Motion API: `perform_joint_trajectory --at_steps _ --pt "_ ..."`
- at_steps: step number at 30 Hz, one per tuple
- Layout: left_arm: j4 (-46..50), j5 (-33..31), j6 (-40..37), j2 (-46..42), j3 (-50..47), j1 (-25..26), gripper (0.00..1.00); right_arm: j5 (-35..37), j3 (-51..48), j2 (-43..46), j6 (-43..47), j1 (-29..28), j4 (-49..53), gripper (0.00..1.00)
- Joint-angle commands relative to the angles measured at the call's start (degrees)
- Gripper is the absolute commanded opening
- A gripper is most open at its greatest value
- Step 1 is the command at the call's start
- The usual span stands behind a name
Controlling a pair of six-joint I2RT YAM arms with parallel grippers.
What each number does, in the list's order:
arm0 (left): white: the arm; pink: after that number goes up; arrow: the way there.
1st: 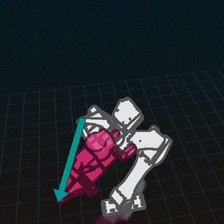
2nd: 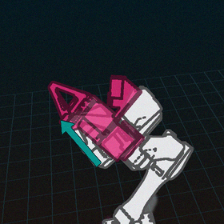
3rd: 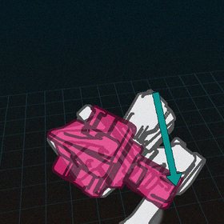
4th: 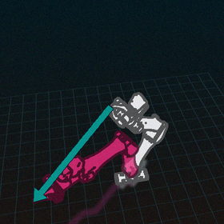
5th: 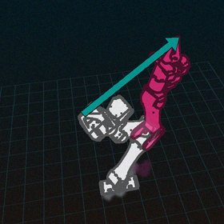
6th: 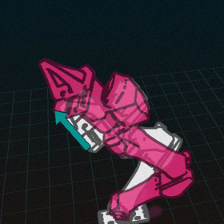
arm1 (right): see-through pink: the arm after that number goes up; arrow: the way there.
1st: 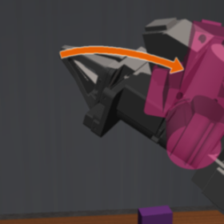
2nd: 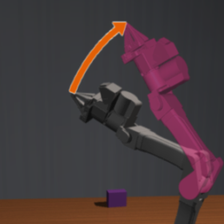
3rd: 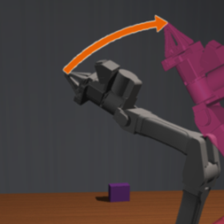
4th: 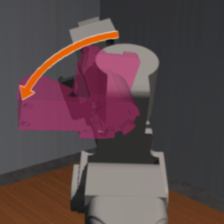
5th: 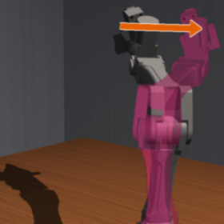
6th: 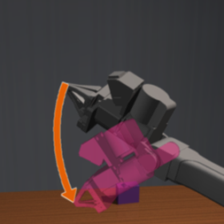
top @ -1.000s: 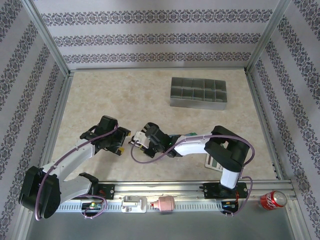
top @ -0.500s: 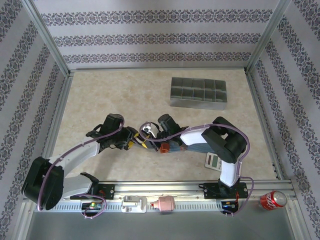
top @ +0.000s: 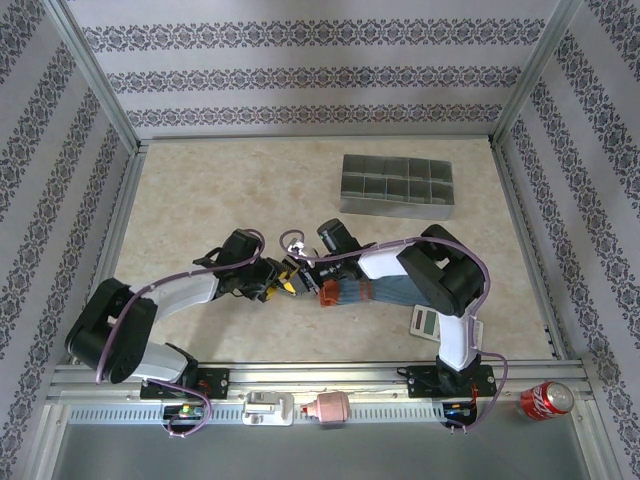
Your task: Roll the socks
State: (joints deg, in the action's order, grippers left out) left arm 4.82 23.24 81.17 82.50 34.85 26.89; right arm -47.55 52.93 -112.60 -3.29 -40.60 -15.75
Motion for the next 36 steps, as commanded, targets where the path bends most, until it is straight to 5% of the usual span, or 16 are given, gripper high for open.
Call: perform_joint_trajectory --at_steps 1,3,8,11,18,22,28,36 --pt "2.2 -2.0 -2.9 5.5 0.3 0.6 0.40 8.1 -3.2 -6.7 -0.3 0.0 16.5 0.00" --pt "4.8 -1.5 -3.5 7.6 0.5 0.6 0.28 9.7 -2.7 -6.2 0.7 0.1 17.3 0.00" --pt "13.6 -1.0 -5.7 9.4 0.7 1.0 0.03 15.2 -2.3 -1.0 4.0 -0.4 16.6 0.20" --pt "16.5 -1.2 -6.2 9.0 0.8 1.0 0.00 22.3 -3.8 5.2 7.8 -2.5 15.0 0.39" --pt "19.3 -2.2 -6.1 8.1 3.1 1.0 0.00 52.5 -12.1 24.1 12.9 -15.5 7.9 0.62" --pt "19.4 -1.7 -6.1 8.8 4.3 1.0 0.00 67.8 -11.1 23.8 14.2 -23.5 7.6 0.68" --pt "19.9 -1.2 -6.4 9.3 5.6 1.0 0.00 79.3 -2.5 13.3 18.9 -27.4 8.6 0.69" --pt "19.0 -0.8 -5.7 9.2 5.3 1.0 0.01 81.5 4.3 3.7 22.8 -27.3 9.5 0.63"
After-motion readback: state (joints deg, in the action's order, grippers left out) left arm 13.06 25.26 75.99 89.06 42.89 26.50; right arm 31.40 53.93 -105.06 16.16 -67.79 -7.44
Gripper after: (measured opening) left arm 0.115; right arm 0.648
